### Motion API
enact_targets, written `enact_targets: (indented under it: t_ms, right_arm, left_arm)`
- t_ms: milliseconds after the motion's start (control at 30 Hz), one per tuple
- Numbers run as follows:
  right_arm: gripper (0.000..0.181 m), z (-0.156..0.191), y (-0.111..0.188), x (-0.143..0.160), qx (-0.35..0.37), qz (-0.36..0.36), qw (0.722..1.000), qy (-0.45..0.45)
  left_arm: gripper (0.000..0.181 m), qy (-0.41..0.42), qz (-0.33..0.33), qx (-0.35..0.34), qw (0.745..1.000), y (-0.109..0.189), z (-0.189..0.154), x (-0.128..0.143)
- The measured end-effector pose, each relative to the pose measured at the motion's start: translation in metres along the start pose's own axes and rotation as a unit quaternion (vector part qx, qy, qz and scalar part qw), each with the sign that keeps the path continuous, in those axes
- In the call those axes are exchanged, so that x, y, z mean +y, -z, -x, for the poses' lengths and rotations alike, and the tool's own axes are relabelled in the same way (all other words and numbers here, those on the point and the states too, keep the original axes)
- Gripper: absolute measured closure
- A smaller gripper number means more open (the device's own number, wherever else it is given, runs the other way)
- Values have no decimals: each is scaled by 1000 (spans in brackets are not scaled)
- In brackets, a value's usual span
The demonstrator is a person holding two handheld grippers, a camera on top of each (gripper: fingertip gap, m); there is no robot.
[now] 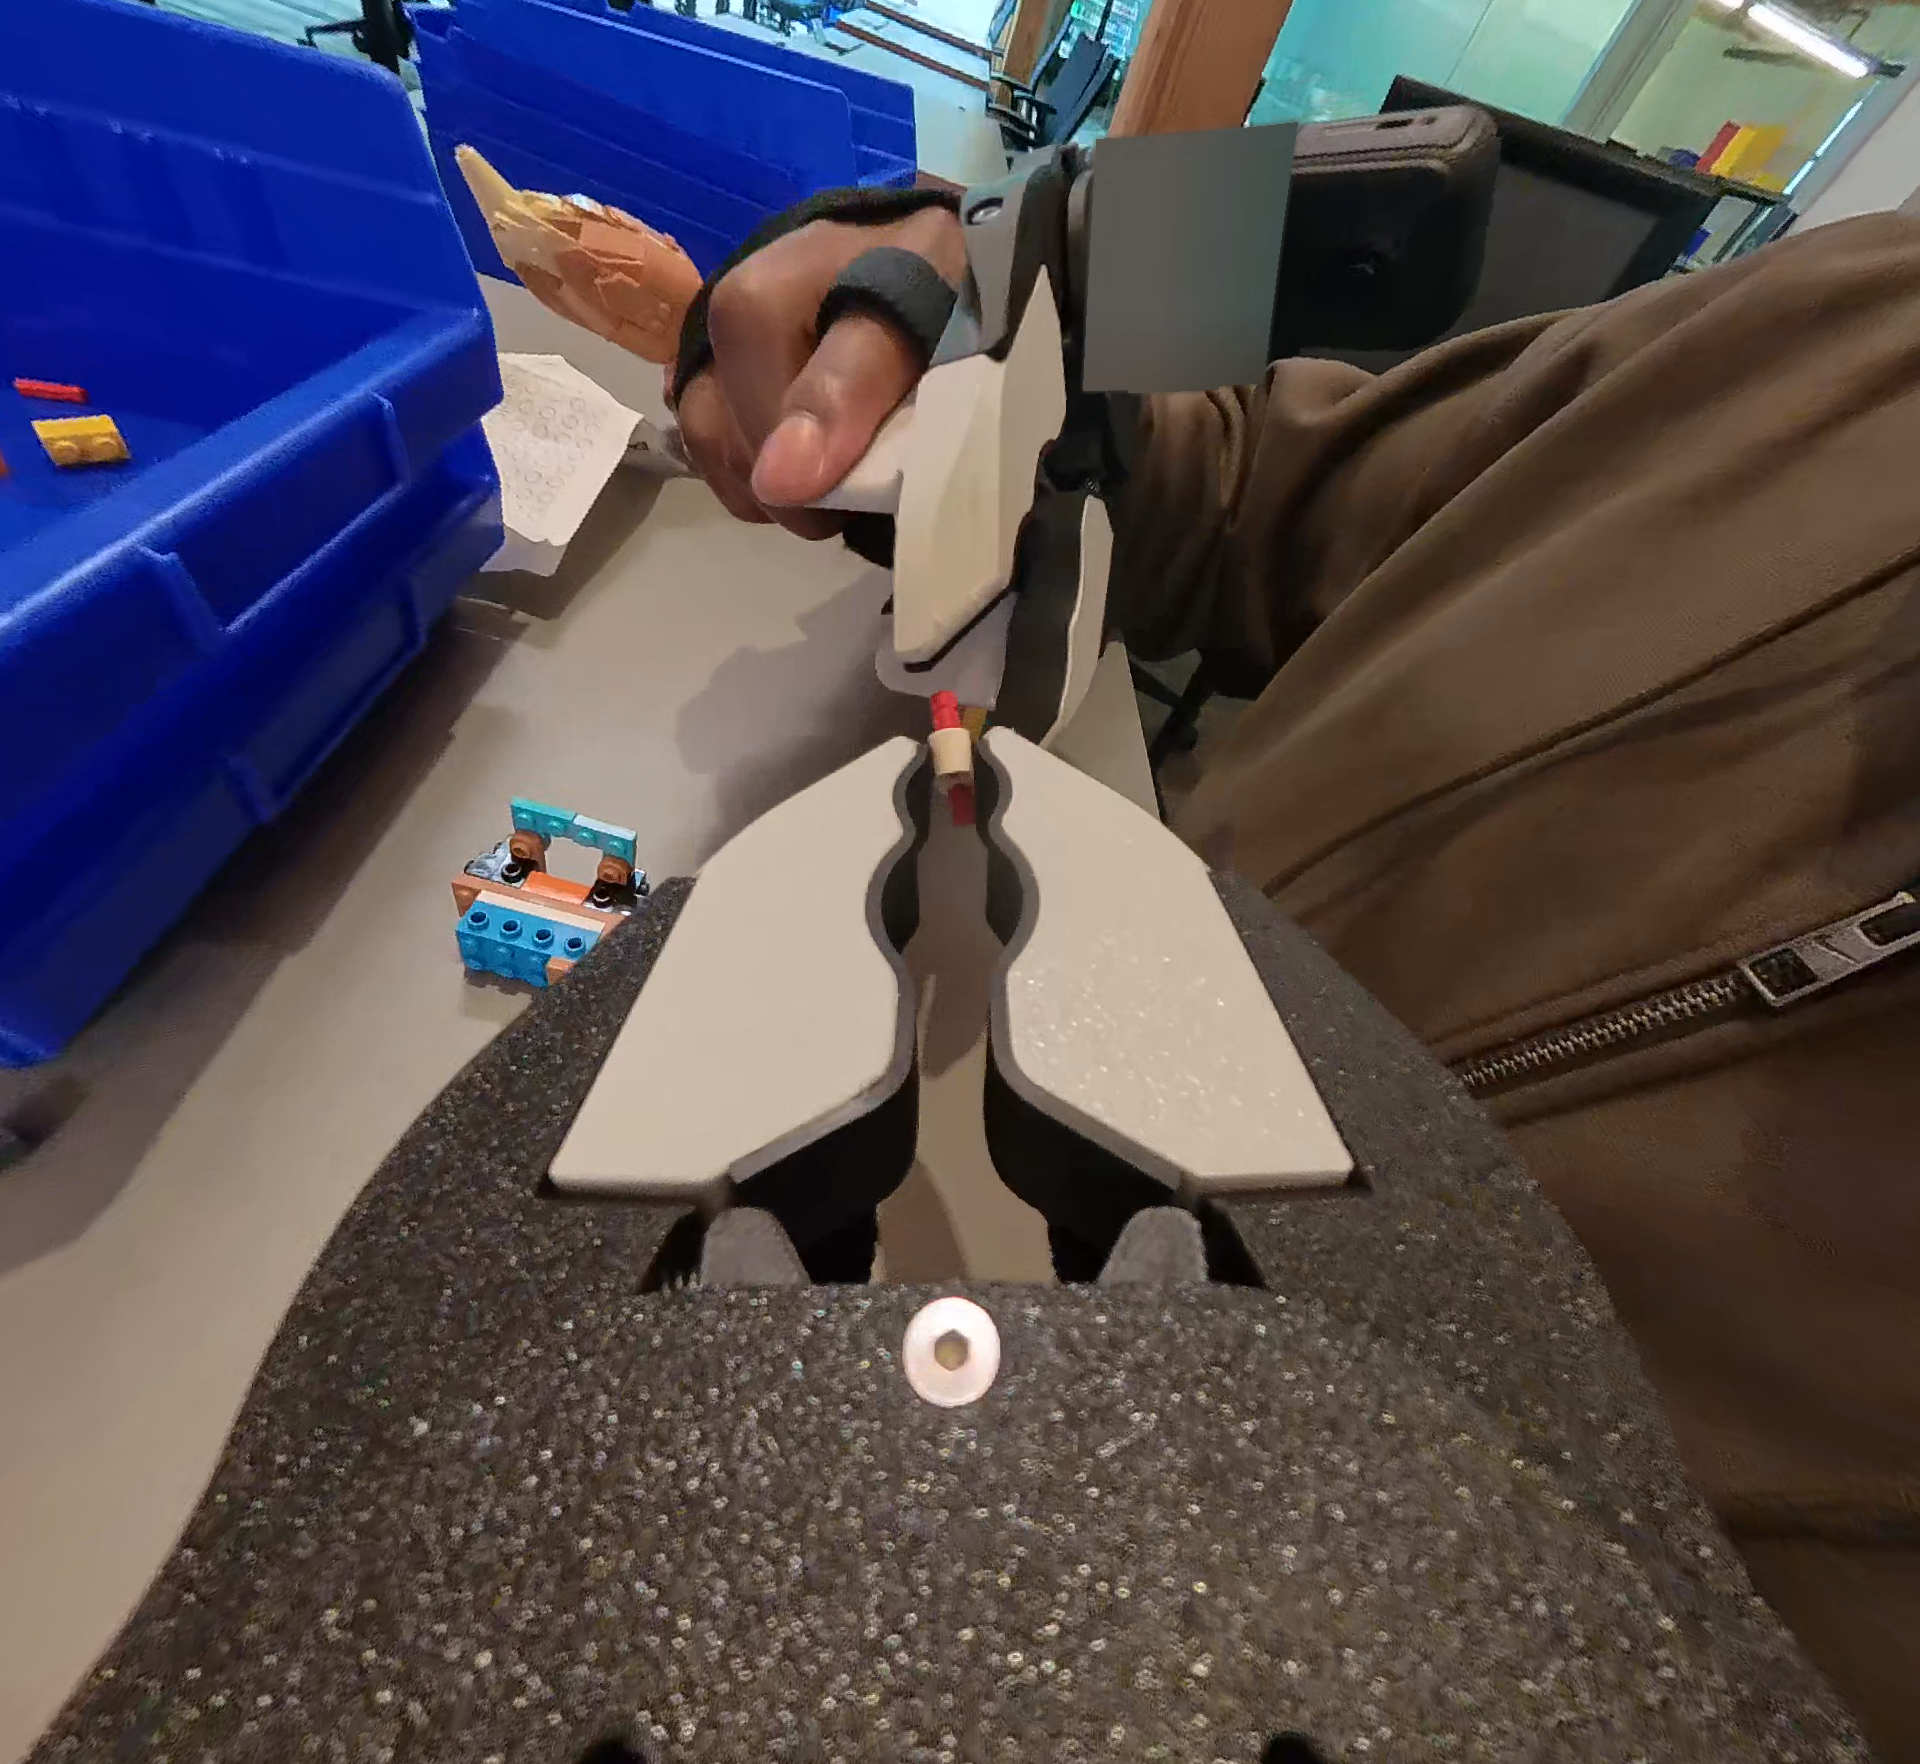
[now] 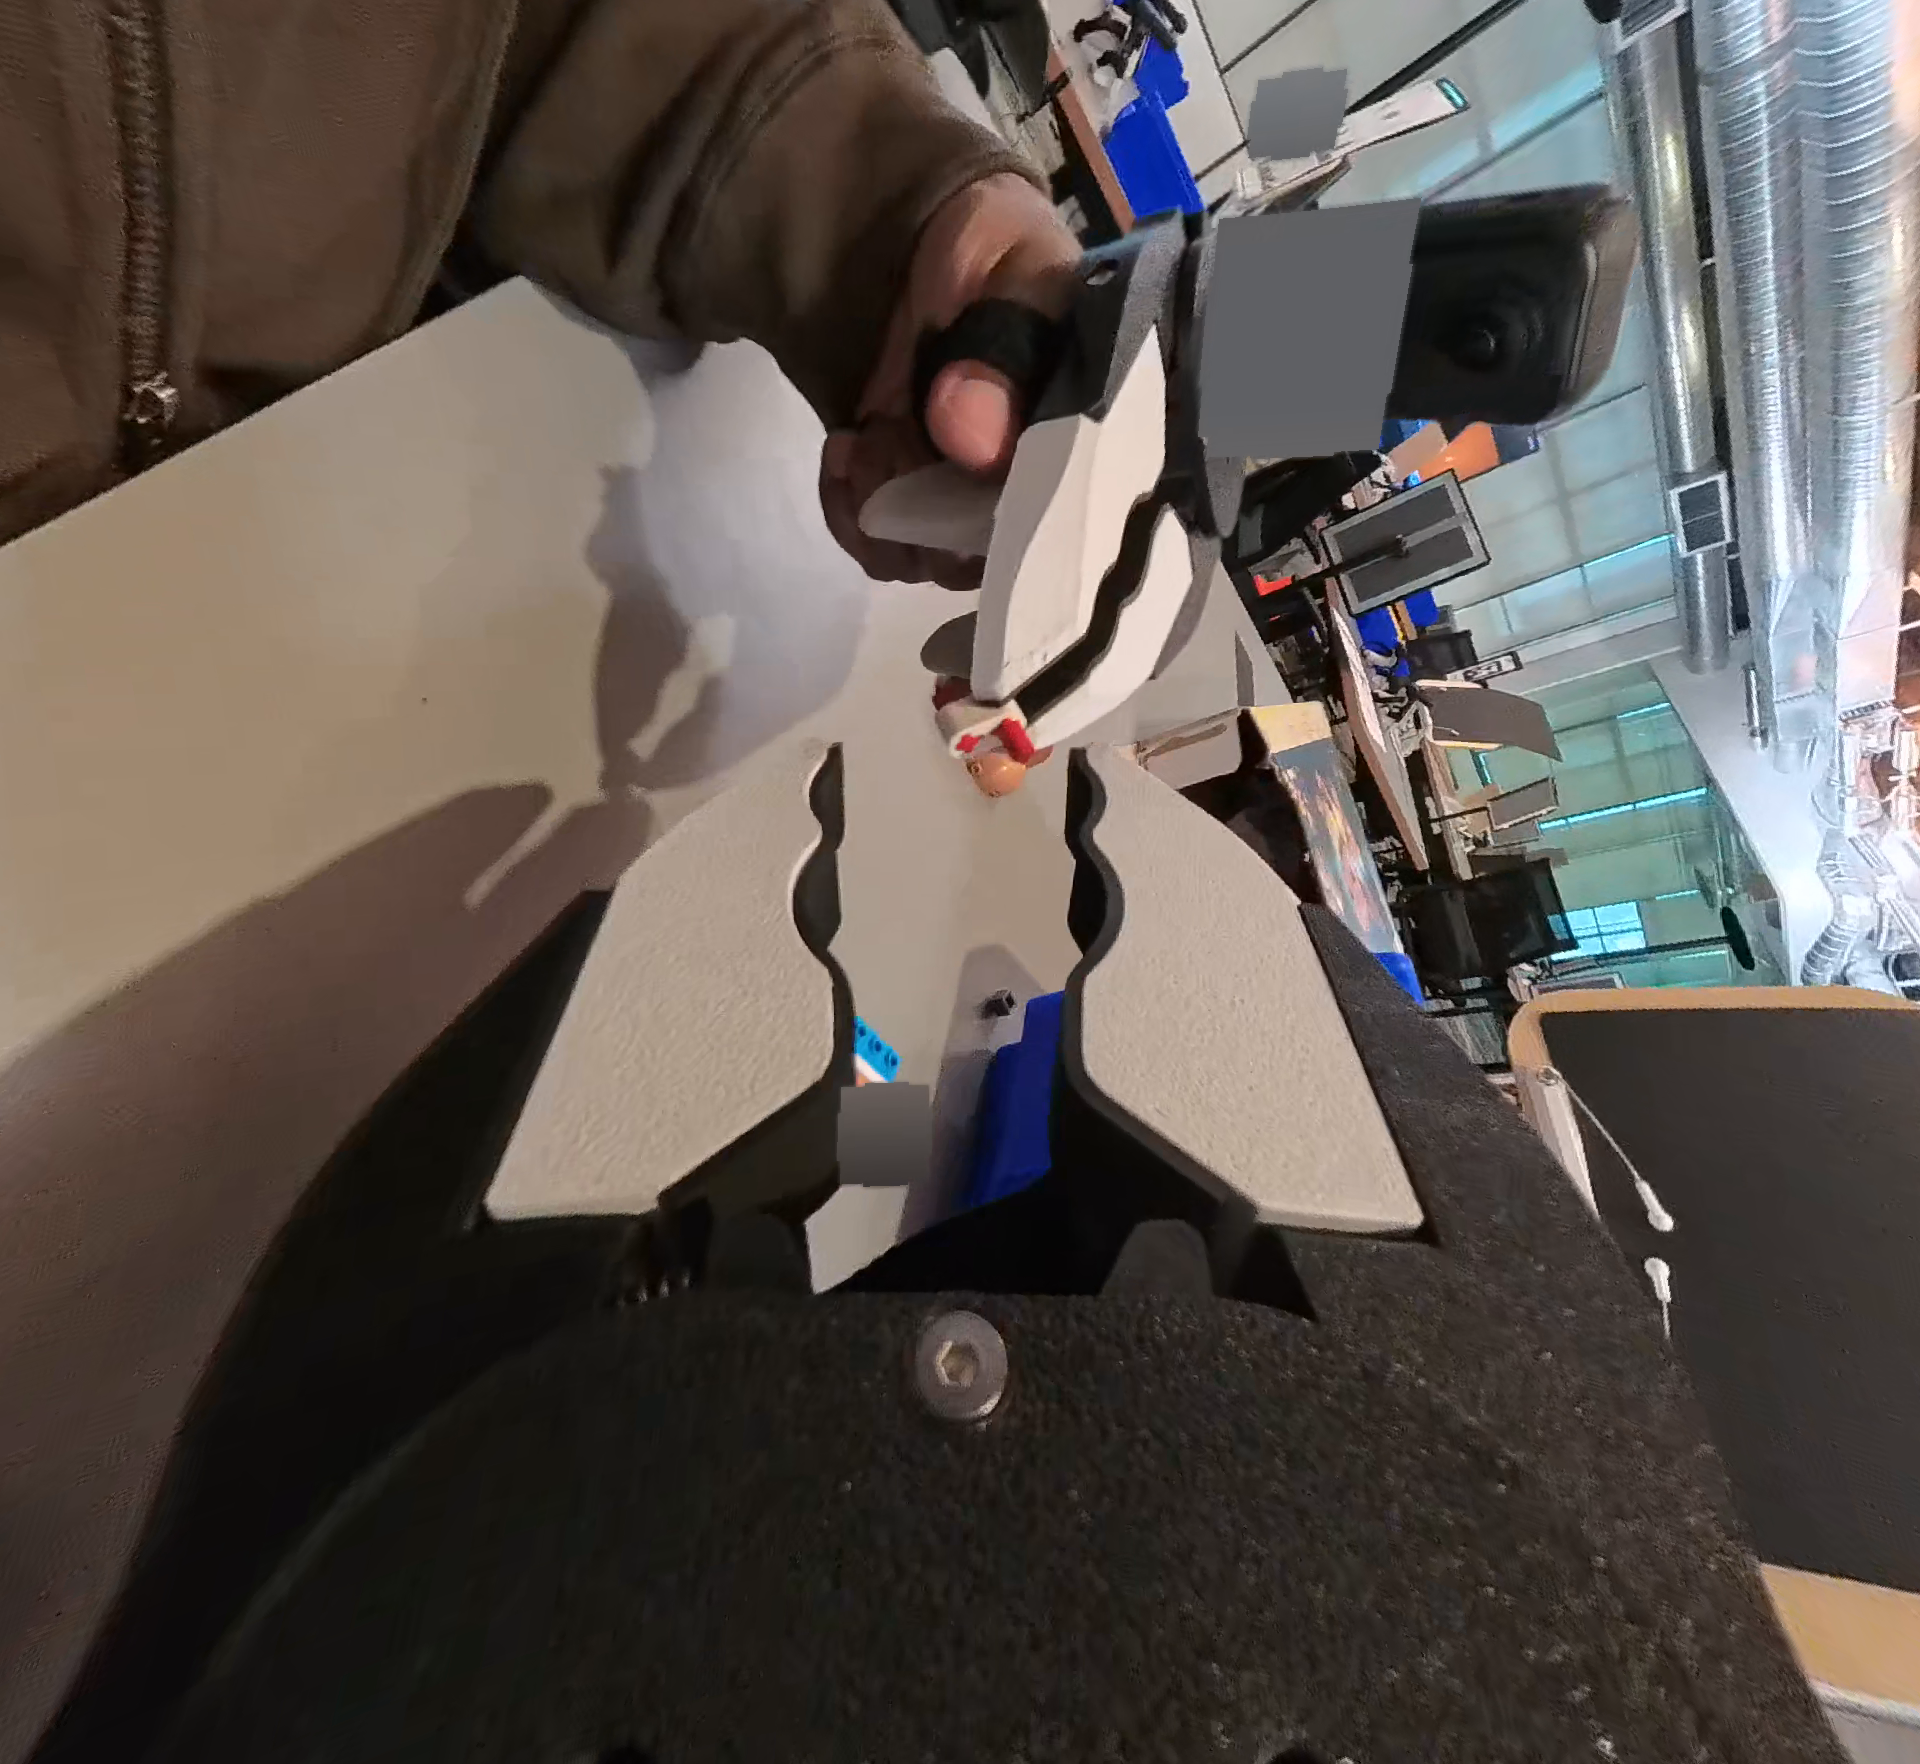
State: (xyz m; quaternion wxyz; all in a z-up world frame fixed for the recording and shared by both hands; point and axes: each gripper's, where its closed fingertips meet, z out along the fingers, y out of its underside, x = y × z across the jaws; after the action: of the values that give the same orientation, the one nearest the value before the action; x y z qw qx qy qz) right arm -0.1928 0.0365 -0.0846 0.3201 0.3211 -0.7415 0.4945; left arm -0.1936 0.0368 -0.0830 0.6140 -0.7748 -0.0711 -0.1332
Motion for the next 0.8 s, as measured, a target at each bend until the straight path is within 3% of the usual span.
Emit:
enact_targets:
  t_ms: [500,800]
  right_arm:
    - [156,16,-2,11,16,36,997,67]
    - [165,8,1,12,64,61,994,65]
  left_arm:
    - [174,23,61,28,997,-18,2,19]
    - [170,27,21,16,999,-16,4,13]
